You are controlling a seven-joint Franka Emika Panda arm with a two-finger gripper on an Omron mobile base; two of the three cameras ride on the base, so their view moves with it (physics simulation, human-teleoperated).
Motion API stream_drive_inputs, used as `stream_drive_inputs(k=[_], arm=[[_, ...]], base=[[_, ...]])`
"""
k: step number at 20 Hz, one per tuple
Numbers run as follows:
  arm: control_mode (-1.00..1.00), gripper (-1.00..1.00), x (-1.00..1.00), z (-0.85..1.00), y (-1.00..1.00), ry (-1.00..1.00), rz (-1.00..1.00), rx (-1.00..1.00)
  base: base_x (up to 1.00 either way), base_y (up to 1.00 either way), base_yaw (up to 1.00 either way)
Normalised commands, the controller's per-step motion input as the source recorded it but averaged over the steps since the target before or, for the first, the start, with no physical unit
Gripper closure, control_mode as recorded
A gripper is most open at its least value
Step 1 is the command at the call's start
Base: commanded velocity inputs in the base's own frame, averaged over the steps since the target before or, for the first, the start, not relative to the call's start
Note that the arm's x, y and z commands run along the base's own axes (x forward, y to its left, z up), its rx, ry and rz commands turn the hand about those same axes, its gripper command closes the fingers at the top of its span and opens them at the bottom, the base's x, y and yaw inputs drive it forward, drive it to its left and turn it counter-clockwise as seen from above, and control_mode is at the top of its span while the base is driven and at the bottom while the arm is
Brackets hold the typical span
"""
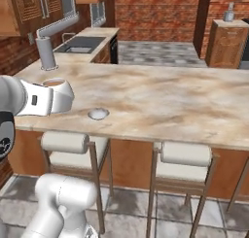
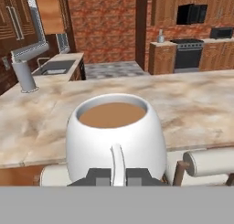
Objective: Pick the cup of tea, navigate to the dining table, and place it on the saucer.
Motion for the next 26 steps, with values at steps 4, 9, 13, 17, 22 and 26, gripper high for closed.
stream_drive_inputs(k=[4,9,13,17,22,26], arm=[[1.00,1.00,0.00,0.00,0.00,0.00,0.00,0.00],[1.00,1.00,0.00,0.00,0.00,0.00,0.00,0.00],[1.00,1.00,0.00,0.00,0.00,0.00,0.00,0.00],[1.00,1.00,0.00,0.00,0.00,0.00,0.00,0.00],[1.00,1.00,0.00,0.00,0.00,0.00,0.00,0.00],[-1.00,1.00,0.45,-0.20,0.25,0.00,0.25,-0.03]], base=[[0.57,0.38,-0.20],[0.58,0.31,-0.13],[0.58,0.22,-0.04],[0.55,0.19,0.00],[0.54,0.32,0.03],[0.00,0.00,0.00]])
